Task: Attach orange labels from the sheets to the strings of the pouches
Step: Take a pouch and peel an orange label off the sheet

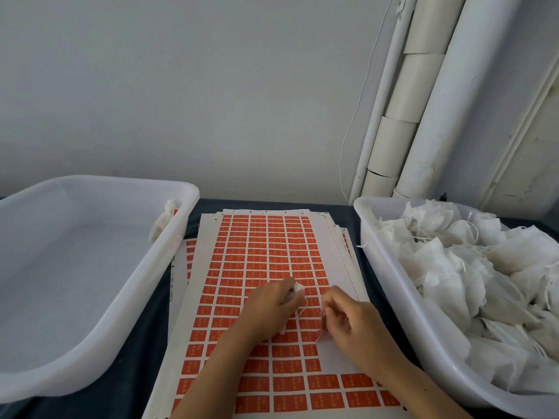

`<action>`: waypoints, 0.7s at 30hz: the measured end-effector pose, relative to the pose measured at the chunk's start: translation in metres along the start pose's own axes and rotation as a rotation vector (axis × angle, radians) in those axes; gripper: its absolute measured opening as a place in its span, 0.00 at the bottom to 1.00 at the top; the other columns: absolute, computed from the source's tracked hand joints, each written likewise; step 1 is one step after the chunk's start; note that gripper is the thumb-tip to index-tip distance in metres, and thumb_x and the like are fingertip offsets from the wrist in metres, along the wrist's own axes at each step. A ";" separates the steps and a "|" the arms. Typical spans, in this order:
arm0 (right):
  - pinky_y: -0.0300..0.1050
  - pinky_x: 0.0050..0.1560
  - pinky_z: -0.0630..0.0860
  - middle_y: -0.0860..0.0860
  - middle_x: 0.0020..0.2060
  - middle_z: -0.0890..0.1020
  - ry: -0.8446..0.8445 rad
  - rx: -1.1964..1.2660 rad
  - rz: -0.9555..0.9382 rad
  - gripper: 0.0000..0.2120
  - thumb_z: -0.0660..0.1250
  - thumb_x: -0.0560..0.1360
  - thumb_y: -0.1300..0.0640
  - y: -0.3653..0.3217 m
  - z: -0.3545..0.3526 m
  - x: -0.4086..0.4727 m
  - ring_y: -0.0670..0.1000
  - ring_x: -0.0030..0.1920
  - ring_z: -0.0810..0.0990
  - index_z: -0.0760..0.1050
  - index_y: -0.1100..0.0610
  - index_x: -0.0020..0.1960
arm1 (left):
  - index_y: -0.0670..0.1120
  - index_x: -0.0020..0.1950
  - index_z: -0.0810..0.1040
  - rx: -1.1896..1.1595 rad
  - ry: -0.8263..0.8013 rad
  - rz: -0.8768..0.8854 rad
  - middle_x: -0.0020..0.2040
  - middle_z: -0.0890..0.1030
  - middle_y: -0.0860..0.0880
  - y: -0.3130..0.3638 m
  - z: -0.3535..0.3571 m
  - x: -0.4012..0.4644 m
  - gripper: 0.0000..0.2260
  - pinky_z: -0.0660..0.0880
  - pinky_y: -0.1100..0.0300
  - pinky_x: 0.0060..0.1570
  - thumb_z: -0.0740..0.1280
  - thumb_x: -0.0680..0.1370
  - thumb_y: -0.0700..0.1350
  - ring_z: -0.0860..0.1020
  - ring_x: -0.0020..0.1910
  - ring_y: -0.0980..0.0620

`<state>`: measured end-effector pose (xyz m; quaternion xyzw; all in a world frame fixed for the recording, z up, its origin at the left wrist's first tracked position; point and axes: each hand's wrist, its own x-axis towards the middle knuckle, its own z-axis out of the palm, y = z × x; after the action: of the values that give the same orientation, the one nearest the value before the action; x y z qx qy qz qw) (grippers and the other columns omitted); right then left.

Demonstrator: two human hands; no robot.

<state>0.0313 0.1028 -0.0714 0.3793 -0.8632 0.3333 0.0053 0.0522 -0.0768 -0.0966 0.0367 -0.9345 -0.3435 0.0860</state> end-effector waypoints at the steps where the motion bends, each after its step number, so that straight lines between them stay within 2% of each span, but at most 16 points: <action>1: 0.30 0.44 0.77 0.38 0.40 0.80 0.016 0.067 0.032 0.06 0.57 0.75 0.43 -0.002 0.001 0.000 0.39 0.41 0.80 0.69 0.44 0.44 | 0.55 0.43 0.68 0.000 0.001 -0.001 0.35 0.73 0.59 0.000 0.000 0.000 0.09 0.65 0.69 0.34 0.56 0.81 0.55 0.72 0.33 0.59; 3: 0.33 0.42 0.78 0.41 0.37 0.80 0.048 0.144 0.117 0.11 0.58 0.72 0.40 -0.005 0.002 0.001 0.41 0.39 0.81 0.70 0.46 0.42 | 0.56 0.42 0.68 -0.004 0.001 -0.001 0.34 0.72 0.59 0.001 -0.001 0.000 0.09 0.65 0.69 0.35 0.56 0.81 0.56 0.72 0.33 0.59; 5: 0.34 0.41 0.79 0.44 0.36 0.80 0.090 0.094 0.175 0.10 0.65 0.73 0.43 -0.005 0.005 0.002 0.43 0.37 0.80 0.69 0.47 0.40 | 0.57 0.41 0.68 -0.012 0.001 -0.007 0.35 0.73 0.59 0.002 -0.001 -0.001 0.10 0.65 0.68 0.35 0.56 0.81 0.56 0.72 0.33 0.59; 7: 0.32 0.41 0.78 0.42 0.37 0.79 0.102 0.032 0.213 0.12 0.69 0.72 0.47 -0.004 0.008 0.003 0.43 0.37 0.80 0.65 0.47 0.41 | 0.57 0.41 0.68 -0.031 0.002 -0.018 0.35 0.74 0.59 0.003 -0.001 -0.002 0.10 0.66 0.68 0.35 0.56 0.81 0.56 0.73 0.34 0.59; 11: 0.27 0.41 0.76 0.39 0.43 0.78 0.114 0.023 0.274 0.14 0.70 0.72 0.51 -0.004 0.009 0.003 0.41 0.39 0.80 0.63 0.46 0.46 | 0.54 0.42 0.73 -0.196 0.023 -0.061 0.36 0.77 0.56 0.005 -0.003 -0.003 0.10 0.72 0.65 0.37 0.58 0.80 0.55 0.76 0.35 0.57; 13: 0.34 0.42 0.80 0.43 0.44 0.80 0.181 0.138 0.295 0.14 0.70 0.73 0.55 -0.006 0.007 0.003 0.43 0.39 0.81 0.65 0.44 0.48 | 0.51 0.43 0.75 -0.354 0.046 -0.102 0.38 0.79 0.54 0.008 -0.006 -0.004 0.11 0.75 0.65 0.38 0.59 0.80 0.55 0.78 0.37 0.57; 16: 0.42 0.44 0.82 0.47 0.45 0.81 0.368 0.328 0.281 0.17 0.70 0.73 0.57 -0.009 0.000 0.008 0.46 0.42 0.82 0.69 0.43 0.56 | 0.49 0.41 0.75 -0.553 0.085 -0.133 0.36 0.80 0.53 0.014 -0.012 -0.004 0.12 0.76 0.67 0.37 0.60 0.80 0.52 0.79 0.35 0.57; 18: 0.43 0.44 0.82 0.47 0.47 0.82 0.442 0.507 0.312 0.19 0.70 0.72 0.57 -0.013 -0.005 0.017 0.47 0.45 0.82 0.70 0.44 0.59 | 0.47 0.39 0.75 -0.674 0.097 -0.145 0.33 0.80 0.55 0.017 -0.016 -0.005 0.13 0.74 0.70 0.34 0.60 0.80 0.51 0.79 0.32 0.58; 21: 0.40 0.42 0.81 0.46 0.48 0.83 0.409 0.866 0.400 0.17 0.71 0.71 0.57 -0.021 -0.010 0.038 0.47 0.46 0.84 0.74 0.46 0.58 | 0.46 0.40 0.77 -0.796 0.148 -0.156 0.32 0.80 0.53 0.018 -0.020 -0.006 0.13 0.74 0.70 0.35 0.61 0.79 0.51 0.77 0.31 0.57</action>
<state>0.0153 0.0735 -0.0420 0.1016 -0.6829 0.7218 -0.0474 0.0619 -0.0753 -0.0706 0.0958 -0.7144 -0.6800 0.1343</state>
